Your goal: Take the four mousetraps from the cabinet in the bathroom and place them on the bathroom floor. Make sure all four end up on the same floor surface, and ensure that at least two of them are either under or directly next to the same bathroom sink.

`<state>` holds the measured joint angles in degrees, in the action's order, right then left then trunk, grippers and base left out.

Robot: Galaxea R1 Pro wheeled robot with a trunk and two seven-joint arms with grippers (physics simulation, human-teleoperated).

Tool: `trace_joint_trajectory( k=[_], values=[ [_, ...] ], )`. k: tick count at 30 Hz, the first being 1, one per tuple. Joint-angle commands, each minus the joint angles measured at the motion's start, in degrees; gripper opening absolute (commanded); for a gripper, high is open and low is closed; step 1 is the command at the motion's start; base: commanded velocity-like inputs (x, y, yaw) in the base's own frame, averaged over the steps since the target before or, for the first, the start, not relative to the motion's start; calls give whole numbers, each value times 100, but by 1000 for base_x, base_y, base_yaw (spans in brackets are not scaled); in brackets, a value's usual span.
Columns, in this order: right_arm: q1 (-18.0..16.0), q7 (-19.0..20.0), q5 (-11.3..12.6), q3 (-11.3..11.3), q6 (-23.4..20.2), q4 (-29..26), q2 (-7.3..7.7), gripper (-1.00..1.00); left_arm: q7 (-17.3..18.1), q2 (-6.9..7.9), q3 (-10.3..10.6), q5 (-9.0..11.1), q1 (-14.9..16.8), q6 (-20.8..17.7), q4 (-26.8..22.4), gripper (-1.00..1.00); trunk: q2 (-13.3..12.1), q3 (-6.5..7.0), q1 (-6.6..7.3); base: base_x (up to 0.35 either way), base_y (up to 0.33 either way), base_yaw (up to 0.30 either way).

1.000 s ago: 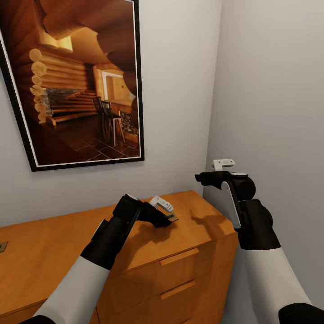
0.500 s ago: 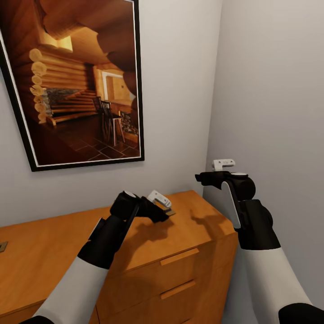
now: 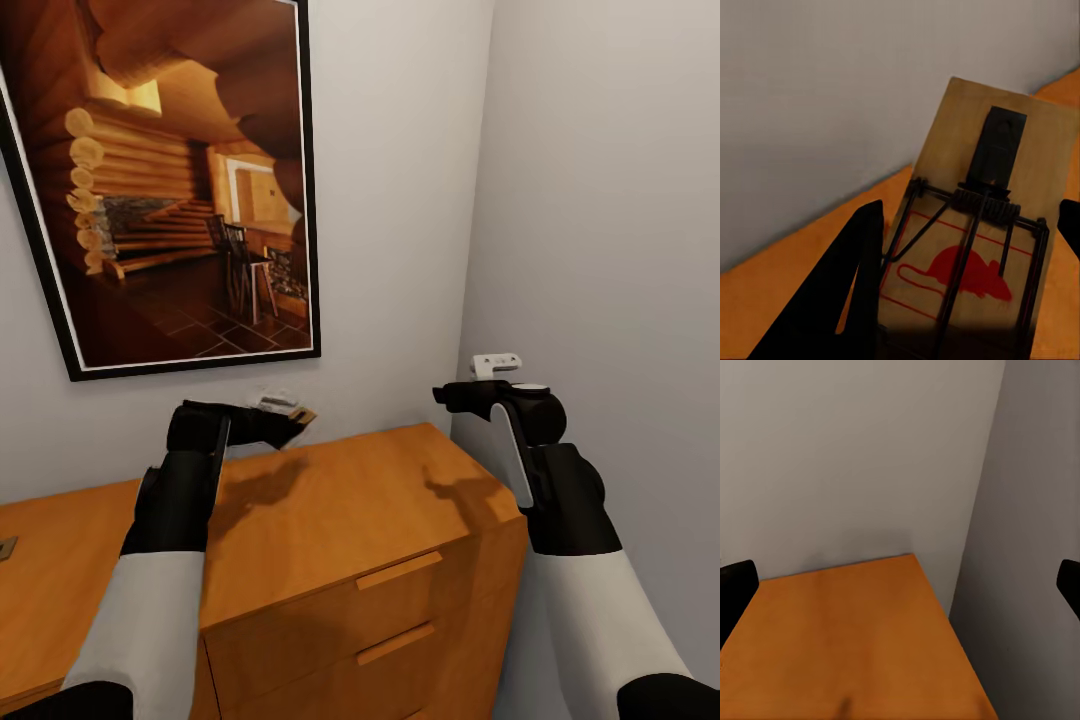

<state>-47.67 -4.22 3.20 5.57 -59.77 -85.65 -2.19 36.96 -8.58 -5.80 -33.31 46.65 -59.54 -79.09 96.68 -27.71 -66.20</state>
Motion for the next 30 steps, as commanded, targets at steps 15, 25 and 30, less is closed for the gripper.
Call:
trace_joint_trajectory(
  k=[15, 25, 30],
  values=[
    [-5, -90, 28, 166, -23, -4, -91, 100, -260, -45, -726, -929, 71, -46, -447, -100, 4, -7, 0, 0, 0, 0],
    [-5, -80, 35, 577, -23, 4, -160, 100, -224, -120, -724, -1087, 72, -46, -500, -100, 4, -7, 0, 0, 0, 0],
    [-5, -79, 21, 609, -23, 5, -268, 100, -207, -138, -727, -1071, 72, -46, -487, -100, 4, -7, 0, 0, 0, 0]
  ],
)
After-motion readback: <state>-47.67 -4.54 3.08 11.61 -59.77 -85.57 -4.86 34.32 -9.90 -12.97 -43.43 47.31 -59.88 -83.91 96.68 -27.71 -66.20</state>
